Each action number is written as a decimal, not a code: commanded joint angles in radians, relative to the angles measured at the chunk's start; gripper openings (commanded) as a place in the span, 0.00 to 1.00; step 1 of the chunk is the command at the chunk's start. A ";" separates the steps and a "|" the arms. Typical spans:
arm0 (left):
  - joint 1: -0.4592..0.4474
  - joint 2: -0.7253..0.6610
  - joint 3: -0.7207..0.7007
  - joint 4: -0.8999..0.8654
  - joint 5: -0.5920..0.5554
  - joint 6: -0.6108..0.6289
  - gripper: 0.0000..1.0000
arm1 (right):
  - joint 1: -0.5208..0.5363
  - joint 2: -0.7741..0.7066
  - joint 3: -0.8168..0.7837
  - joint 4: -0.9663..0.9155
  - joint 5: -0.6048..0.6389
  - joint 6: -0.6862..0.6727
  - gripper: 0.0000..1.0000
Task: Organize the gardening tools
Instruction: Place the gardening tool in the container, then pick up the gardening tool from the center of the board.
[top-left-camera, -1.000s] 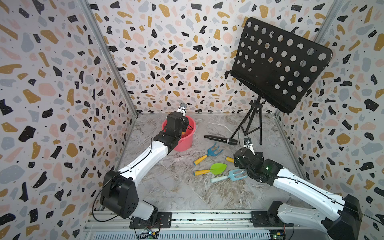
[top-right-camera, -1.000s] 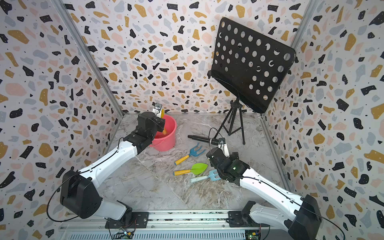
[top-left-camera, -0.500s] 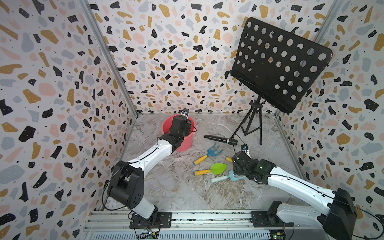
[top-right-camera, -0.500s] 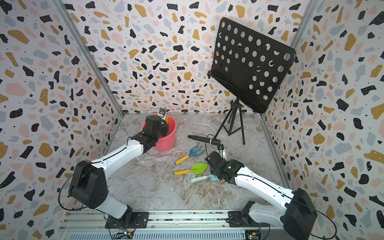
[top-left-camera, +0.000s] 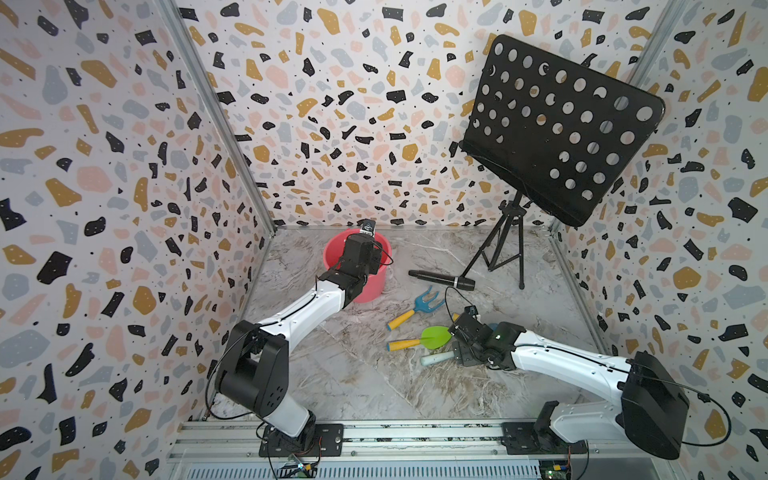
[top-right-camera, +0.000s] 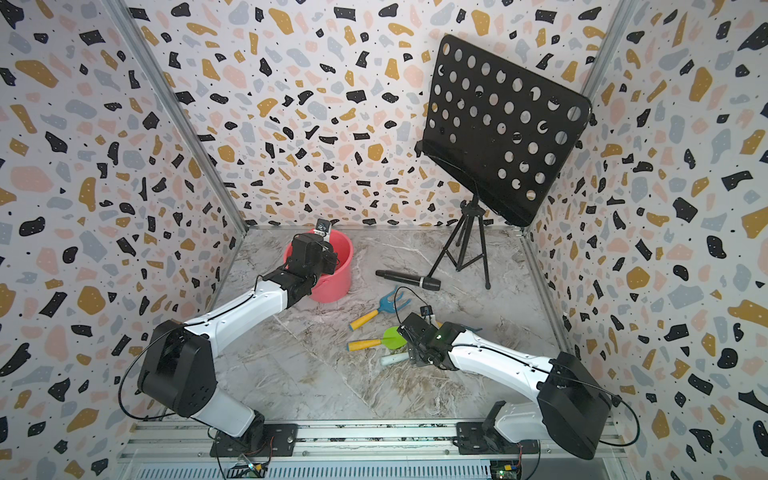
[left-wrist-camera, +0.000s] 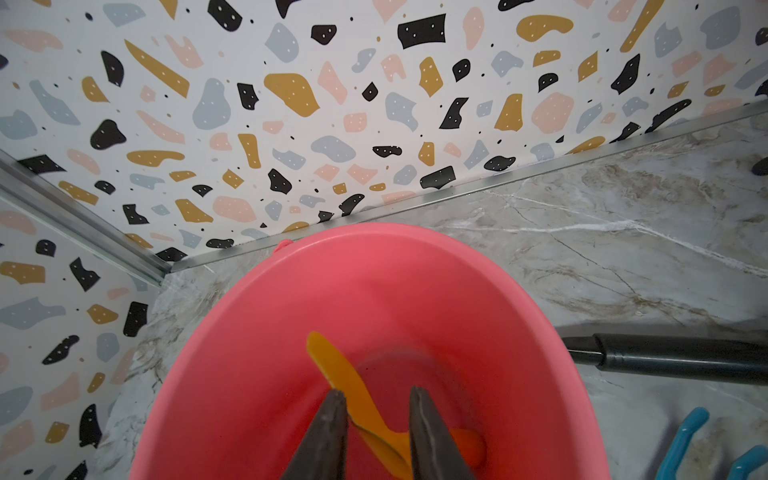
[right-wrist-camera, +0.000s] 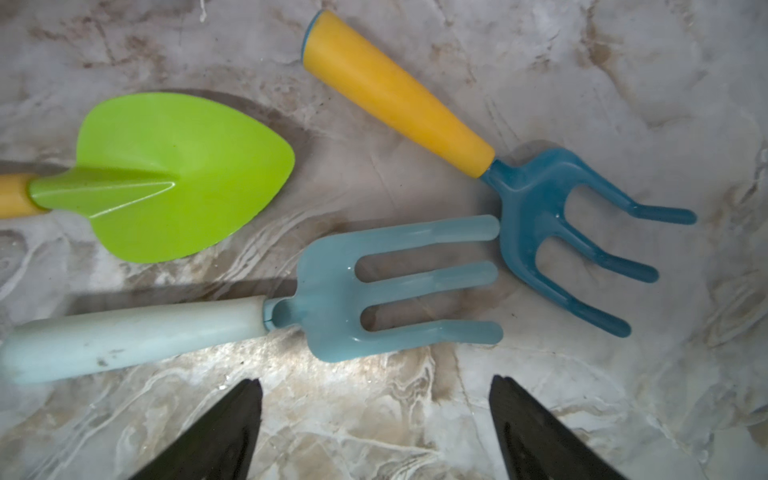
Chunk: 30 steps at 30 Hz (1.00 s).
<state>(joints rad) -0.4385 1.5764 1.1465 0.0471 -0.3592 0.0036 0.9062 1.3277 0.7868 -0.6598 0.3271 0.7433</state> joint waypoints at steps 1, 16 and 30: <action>0.005 -0.036 -0.013 0.035 0.003 -0.021 0.40 | 0.015 0.041 0.043 0.004 -0.003 0.028 0.92; 0.005 -0.169 0.024 -0.142 -0.014 -0.080 0.99 | 0.048 0.247 0.218 -0.016 0.082 -0.018 0.95; 0.004 -0.361 -0.014 -0.207 0.033 -0.138 1.00 | 0.108 0.343 0.284 -0.123 0.066 -0.037 0.96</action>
<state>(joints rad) -0.4385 1.2495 1.1412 -0.1665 -0.3443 -0.1131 1.0031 1.6836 1.0515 -0.7078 0.3859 0.7120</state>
